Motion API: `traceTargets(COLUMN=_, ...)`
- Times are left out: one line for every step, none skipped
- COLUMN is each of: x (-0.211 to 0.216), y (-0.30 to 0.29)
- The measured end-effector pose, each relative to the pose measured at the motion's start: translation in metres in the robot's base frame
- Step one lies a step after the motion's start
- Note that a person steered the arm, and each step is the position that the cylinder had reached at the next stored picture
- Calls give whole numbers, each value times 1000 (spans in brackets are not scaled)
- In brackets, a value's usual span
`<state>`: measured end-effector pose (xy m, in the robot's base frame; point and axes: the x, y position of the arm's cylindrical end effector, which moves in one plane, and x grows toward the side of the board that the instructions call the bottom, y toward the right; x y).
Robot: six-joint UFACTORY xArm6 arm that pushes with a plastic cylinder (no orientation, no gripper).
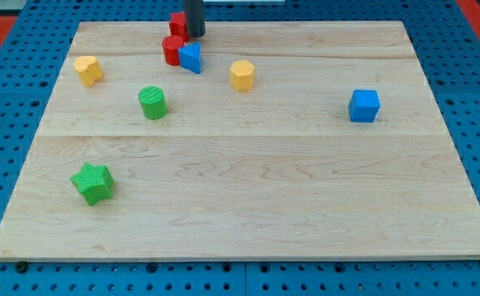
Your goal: Push the red star towards the top left
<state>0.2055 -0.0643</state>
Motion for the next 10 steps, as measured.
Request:
traceTargets(x=-12, y=21)
traceTargets(x=-12, y=6)
traceTargets(x=-12, y=-24)
traceTargets(x=-13, y=-47)
traceTargets(x=-11, y=-48)
traceTargets(x=3, y=-46)
traceTargets(x=-1, y=-63)
traceTargets(x=-6, y=-71)
traceTargets(x=-6, y=-100)
traceTargets(x=-9, y=-115)
